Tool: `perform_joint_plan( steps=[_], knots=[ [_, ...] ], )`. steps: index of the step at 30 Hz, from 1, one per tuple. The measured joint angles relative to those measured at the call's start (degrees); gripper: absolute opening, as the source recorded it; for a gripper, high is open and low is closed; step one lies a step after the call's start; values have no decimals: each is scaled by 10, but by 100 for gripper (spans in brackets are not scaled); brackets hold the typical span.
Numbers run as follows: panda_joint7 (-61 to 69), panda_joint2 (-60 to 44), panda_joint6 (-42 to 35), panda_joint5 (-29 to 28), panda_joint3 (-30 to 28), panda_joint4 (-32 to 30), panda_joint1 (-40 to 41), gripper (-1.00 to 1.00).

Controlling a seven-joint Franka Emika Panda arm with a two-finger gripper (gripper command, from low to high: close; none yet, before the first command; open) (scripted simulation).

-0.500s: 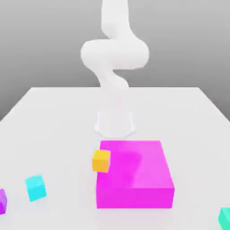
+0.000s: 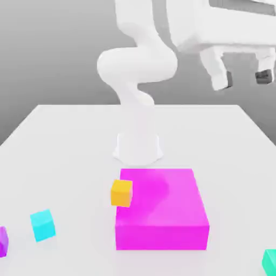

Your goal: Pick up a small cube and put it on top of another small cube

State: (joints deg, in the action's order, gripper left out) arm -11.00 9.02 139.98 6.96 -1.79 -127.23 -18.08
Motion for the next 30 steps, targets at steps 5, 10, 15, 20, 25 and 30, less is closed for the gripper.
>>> perform_joint_plan(
  steps=[5, 10, 15, 20, 25, 30],
  knots=[
    [84, -103, 25, 0, 18, 12, -41, 0],
    [153, -205, 50, -24, 36, 24, -61, 0],
    [203, -305, 76, -74, 52, 36, -87, 0],
    [216, -408, 134, -104, 47, 56, -106, 0],
    [216, -424, 146, -105, 46, 60, -107, -100],
    [218, -395, 122, -103, 48, 53, -105, -100]
  ],
)
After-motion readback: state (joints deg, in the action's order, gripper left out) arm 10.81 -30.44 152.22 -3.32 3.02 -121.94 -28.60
